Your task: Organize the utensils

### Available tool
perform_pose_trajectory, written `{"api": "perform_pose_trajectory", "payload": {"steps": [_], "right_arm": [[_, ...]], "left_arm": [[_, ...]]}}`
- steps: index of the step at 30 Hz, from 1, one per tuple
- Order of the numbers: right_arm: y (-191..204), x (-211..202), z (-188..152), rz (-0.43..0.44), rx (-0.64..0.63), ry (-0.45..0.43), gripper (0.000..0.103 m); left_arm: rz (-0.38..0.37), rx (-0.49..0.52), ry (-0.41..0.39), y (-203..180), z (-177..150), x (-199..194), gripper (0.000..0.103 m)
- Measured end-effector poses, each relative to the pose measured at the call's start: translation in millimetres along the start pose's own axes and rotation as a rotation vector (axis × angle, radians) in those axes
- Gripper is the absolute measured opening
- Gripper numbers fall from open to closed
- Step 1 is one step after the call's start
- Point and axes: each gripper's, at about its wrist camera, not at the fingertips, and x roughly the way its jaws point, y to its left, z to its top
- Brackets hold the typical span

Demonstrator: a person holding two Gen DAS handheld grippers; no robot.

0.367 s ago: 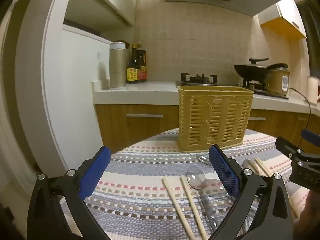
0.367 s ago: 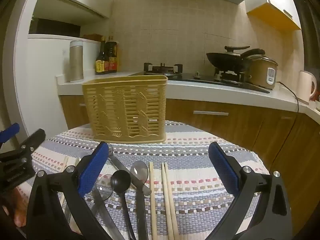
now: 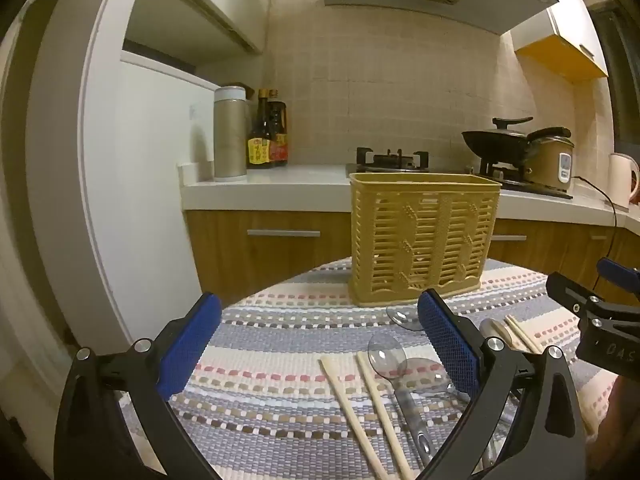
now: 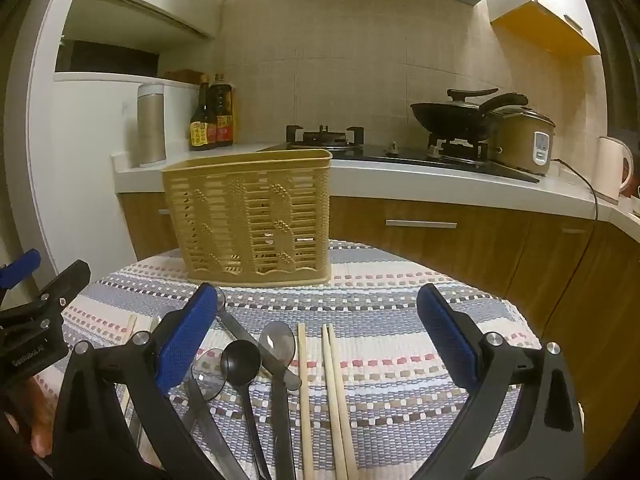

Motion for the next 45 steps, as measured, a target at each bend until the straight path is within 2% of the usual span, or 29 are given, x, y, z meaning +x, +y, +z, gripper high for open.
{"api": "perform_pose_trajectory", "payload": {"steps": [45], "right_arm": [[-0.8,5.4,-7.6,0.017,0.013,0.026,0.095]], "left_arm": [[-0.026,-0.009,0.017,0.7,-2.2,1.7,0.095]]}}
